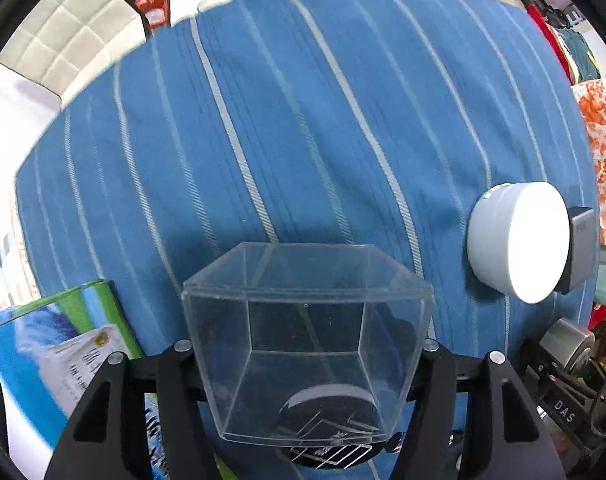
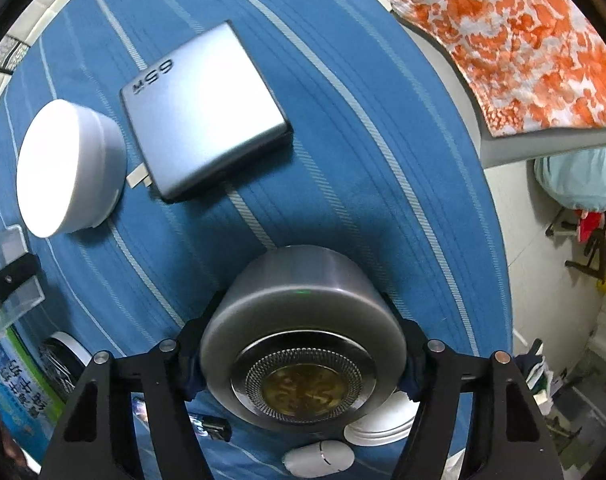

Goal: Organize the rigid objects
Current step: 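Grasp the clear plastic box with the left tool while the right tool grasps the silver tin, then carry the clear box and silver tin into the blue box and release both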

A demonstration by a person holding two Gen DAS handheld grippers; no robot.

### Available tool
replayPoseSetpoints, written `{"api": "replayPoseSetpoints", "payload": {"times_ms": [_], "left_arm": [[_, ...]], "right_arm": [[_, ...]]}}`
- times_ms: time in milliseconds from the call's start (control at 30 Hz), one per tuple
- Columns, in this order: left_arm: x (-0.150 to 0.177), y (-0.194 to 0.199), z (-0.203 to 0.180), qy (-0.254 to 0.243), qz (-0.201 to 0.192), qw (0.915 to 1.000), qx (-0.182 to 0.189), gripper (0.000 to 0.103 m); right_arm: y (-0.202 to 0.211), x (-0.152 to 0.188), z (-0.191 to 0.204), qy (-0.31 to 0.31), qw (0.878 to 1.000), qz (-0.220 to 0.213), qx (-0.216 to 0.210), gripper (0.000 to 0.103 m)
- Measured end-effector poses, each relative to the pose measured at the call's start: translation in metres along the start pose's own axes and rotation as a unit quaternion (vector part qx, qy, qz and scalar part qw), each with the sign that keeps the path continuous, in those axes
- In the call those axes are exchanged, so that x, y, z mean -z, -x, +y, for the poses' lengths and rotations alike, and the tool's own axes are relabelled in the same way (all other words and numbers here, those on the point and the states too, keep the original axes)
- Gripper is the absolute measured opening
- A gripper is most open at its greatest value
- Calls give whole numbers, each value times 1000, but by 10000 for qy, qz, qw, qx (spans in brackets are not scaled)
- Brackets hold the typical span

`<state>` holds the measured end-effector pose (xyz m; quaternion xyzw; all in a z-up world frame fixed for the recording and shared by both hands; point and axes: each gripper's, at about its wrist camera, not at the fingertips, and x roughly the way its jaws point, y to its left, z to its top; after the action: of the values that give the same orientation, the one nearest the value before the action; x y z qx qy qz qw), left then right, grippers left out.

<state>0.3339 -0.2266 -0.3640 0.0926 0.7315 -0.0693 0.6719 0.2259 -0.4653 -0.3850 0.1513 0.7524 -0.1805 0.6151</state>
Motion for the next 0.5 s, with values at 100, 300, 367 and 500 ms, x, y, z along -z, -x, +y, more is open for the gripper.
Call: {"api": "replayPoseSetpoints", "payload": {"times_ms": [100, 300, 367, 500], "left_arm": [[8, 19, 2, -27, -225, 9997, -29, 61], [39, 61, 12, -80, -678, 9976, -72, 61], [51, 81, 12, -46, -818, 9966, -89, 61], [63, 108, 16, 72, -1067, 9942, -66, 61]], "right_arm": [[9, 7, 4, 68, 9999, -24, -107, 73], [44, 28, 19, 408, 9982, -322, -287, 73], [56, 36, 23, 548, 9970, -401, -370, 73], [83, 57, 38, 889, 9930, -581, -520, 73]]}}
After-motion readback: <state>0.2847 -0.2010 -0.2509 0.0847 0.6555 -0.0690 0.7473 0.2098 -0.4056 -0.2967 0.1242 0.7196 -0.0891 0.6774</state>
